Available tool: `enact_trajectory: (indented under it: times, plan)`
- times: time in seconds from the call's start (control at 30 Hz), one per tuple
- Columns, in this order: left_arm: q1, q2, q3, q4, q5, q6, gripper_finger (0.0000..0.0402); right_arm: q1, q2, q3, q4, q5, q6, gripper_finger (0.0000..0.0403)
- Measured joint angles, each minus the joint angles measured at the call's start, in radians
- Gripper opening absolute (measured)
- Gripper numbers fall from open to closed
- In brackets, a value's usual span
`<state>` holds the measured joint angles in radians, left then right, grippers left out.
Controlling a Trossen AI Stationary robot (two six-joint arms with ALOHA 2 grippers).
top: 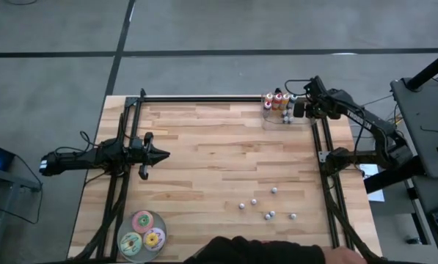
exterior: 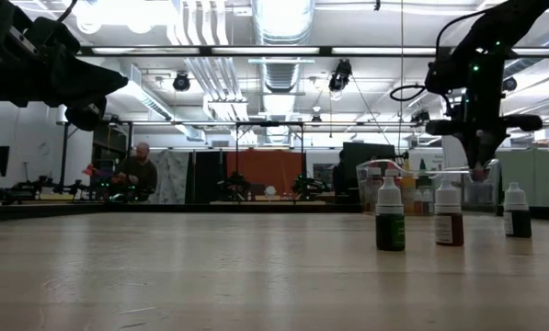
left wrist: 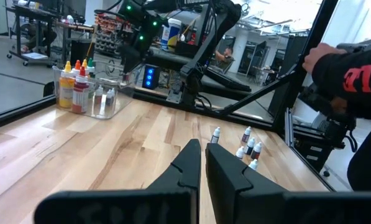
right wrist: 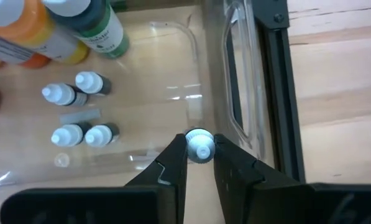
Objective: Pick & Place food coloring
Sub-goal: Put the top small red food coloring bottle into the bin
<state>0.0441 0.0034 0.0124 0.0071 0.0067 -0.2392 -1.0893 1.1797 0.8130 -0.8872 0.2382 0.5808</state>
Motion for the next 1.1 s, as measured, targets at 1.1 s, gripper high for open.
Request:
enact_trajectory:
  times: [1.1]
  plan:
    - [0.000,0.000,0.000,0.000,0.000,0.000,0.0000,0.005,0.000,-0.120,0.139,-0.038,0.003,0.0054]
